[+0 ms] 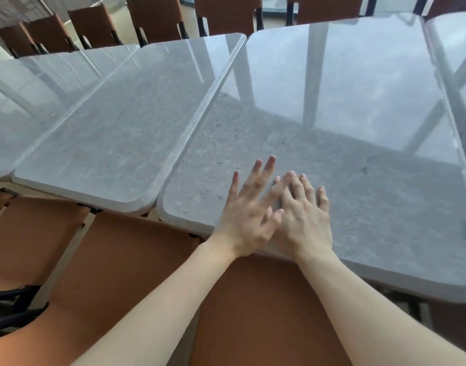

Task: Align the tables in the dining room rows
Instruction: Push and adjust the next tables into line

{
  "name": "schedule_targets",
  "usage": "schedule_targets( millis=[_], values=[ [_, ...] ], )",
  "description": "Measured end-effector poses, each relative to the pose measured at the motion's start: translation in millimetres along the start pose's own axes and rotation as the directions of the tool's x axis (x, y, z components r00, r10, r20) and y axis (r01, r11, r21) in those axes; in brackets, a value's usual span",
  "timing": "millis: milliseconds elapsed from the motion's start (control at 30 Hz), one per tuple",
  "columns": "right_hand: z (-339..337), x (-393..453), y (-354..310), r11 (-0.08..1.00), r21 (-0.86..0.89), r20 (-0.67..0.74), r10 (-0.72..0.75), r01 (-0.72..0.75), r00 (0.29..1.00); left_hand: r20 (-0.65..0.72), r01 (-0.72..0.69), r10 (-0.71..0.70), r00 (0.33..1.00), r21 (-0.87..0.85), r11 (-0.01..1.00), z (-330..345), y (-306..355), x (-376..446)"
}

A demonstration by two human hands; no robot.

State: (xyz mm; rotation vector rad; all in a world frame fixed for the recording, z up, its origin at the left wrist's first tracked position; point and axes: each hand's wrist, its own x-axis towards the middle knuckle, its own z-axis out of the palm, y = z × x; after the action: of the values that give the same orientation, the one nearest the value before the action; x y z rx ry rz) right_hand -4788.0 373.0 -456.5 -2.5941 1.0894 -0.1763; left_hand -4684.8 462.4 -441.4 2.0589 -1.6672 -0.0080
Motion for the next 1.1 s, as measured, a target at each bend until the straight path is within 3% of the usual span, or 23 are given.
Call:
schedule_targets(
  millis=[33, 100, 167, 433, 633, 800, 967, 1100],
  values=[
    [0.5, 0.0, 1.2, 1.000, -0.018, 0.009, -0.012, 0.012, 1.000, 0.066, 0.028, -0.030, 0.997, 0.020, 0.999, 8.0, 3.6, 3.3],
    [0.1, -1.2, 2.4, 1.000, -0.014, 0.016, -0.021, 0.021, 1.000, 0.146, 0.224, -0.227, 0.963, 0.037, 0.974, 21.0, 4.1, 3.7],
    [-0.9, -2.1, 1.7, 1.000, 0.012, 0.002, -0.026, 0.026, 1.000, 0.145, 0.305, -0.322, 0.935, 0.130, 0.944, 29.2, 1.8, 0.6],
    [-4.7, -2.6, 0.3, 0.993, 0.117, -0.006, -0.007, 0.007, 1.000, 0.053, 0.316, -0.321, 0.946, 0.086, 0.945, 29.3, 5.0, -0.5],
    [-5.5, -2.7, -0.4, 0.972, 0.236, -0.056, 0.031, -0.017, 0.998, 0.057, 0.300, -0.307, 0.950, 0.102, 0.948, 29.2, 4.0, 0.8],
    [-13.6, -7.0, -4.0, 0.841, 0.535, -0.248, 0.245, -0.078, 0.937, 0.103, 0.290, -0.308, 0.946, 0.159, 0.944, 26.0, 6.4, 0.7],
    [-32.2, -7.4, -4.7, 0.733, 0.655, -0.067, 0.299, -0.184, 0.952, 0.177, 0.255, -0.297, 0.938, 0.229, 0.940, 26.9, 4.1, 3.5],
    [-57.1, -14.8, 0.0, 0.471, 0.831, 0.081, 0.422, -0.295, 0.903, 0.203, 0.244, -0.298, 0.933, 0.251, 0.937, 28.1, 3.2, 3.3]
  ],
)
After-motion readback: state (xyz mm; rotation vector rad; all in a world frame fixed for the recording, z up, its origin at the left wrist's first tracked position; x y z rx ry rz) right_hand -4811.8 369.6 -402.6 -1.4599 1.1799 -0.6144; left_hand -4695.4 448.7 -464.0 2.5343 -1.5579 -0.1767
